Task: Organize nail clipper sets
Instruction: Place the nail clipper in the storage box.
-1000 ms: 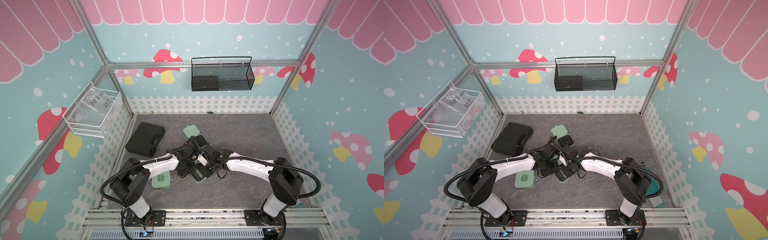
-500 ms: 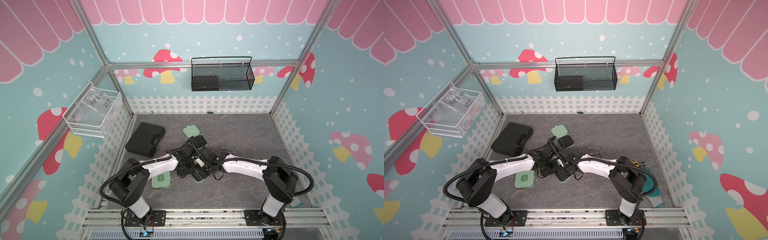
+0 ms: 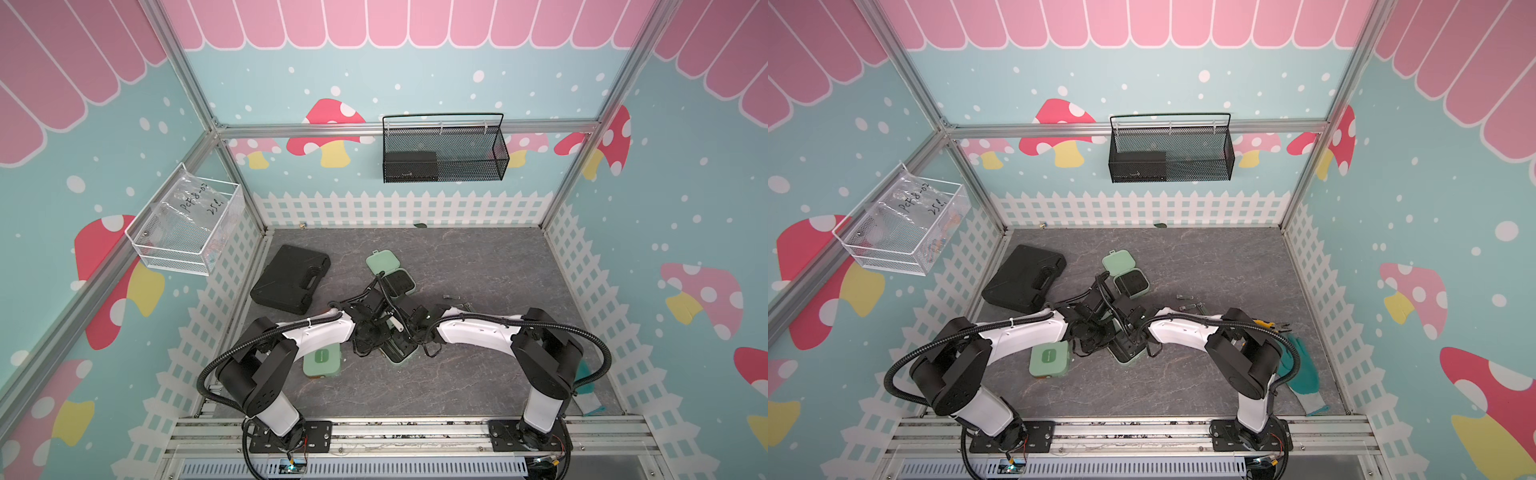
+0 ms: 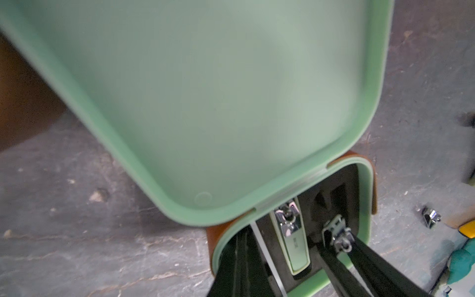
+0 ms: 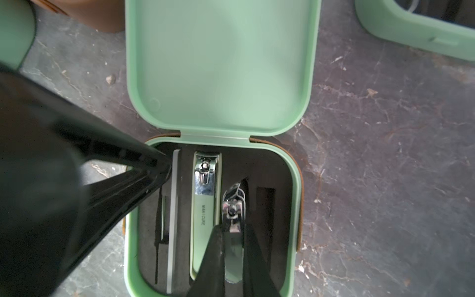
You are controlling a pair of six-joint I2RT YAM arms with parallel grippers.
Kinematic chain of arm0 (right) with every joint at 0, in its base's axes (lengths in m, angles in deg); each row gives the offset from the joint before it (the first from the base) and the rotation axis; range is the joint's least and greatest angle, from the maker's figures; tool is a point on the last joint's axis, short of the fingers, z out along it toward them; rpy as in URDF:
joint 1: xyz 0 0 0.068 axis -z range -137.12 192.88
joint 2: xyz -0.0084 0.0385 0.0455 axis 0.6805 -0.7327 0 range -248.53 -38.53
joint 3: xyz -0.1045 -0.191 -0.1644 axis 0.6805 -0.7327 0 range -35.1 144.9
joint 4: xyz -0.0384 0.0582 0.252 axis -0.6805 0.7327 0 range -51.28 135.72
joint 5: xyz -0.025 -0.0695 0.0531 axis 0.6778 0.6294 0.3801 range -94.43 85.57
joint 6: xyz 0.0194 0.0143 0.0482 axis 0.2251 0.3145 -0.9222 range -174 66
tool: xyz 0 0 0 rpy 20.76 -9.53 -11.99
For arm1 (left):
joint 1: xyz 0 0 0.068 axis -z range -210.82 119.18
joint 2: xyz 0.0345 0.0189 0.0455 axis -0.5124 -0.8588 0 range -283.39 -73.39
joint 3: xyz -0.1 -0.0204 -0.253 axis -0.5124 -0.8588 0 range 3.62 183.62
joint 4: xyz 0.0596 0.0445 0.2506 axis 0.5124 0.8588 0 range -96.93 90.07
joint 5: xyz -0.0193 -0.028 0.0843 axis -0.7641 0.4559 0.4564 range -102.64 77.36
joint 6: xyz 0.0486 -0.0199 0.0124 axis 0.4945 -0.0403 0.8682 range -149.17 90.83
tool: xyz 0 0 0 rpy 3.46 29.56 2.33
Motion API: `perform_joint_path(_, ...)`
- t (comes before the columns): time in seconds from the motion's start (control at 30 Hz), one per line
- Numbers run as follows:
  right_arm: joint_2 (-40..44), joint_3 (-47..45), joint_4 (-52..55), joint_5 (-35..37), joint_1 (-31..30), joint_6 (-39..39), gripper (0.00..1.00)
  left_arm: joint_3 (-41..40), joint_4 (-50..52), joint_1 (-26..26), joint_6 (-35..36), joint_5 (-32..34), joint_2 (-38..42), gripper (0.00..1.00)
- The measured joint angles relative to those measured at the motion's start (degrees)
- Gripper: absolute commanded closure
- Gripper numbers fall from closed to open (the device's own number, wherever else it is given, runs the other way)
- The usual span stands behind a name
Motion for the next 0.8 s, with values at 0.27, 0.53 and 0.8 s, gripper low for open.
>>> perform_joint_path(0.27,-0.2,-0.8,-1.6,0.2,0.1,0.3,1.00,-0.5,-0.5,0.0,0.0,0.1,0.4,1.00)
perform_joint_path(0.53,-0.7,-3.9,-5.5,-0.3,0.2,0.5,1.00,-0.6,-0.8,0.0,0.0,0.2,0.4,1.00)
perform_joint_path(0.8,-0.3,-5.2,-7.2,-0.3,0.2,-0.3,1.00,-0.7,-0.9,0.1,0.0,0.5,0.5,1.00)
